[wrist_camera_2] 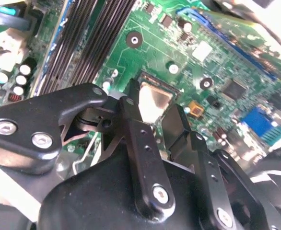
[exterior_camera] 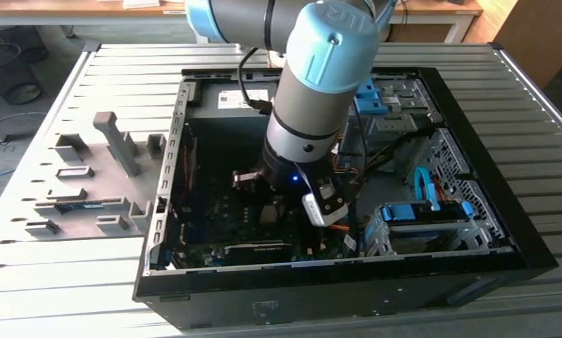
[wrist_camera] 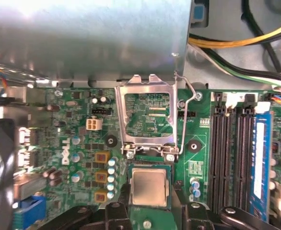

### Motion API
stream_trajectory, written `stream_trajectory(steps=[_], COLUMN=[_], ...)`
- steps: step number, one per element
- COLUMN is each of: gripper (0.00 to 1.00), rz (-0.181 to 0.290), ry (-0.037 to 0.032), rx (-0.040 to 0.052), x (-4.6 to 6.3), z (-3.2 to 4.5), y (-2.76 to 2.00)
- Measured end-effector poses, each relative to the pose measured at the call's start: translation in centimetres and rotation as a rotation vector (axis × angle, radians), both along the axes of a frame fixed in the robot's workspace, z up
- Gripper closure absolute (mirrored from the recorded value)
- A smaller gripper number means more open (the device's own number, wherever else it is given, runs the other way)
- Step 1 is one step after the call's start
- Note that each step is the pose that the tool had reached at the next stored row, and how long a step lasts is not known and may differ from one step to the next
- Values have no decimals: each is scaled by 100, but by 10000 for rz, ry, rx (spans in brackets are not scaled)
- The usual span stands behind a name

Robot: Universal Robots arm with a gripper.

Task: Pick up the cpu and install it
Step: 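Place the cpu into insertion slot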

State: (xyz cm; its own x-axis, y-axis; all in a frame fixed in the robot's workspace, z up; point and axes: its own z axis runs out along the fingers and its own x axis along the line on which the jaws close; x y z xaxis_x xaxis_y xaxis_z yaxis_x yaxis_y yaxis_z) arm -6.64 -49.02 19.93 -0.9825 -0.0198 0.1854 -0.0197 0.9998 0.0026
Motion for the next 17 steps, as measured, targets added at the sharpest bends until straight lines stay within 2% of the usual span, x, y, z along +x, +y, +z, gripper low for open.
stream_trajectory(steps=[3,8,9,11,16,17], gripper=[54,54,54,54,54,54], rz=[1,1,0,1,1,0], ry=[0,-3,-66,-359,-1194,-1291], rx=[-2,3,-1,-2,-1,3], x=[0,0,-1,-1,-1,-1], z=[126,138,139,137,134,132], y=[0,0,0,0,0,0])
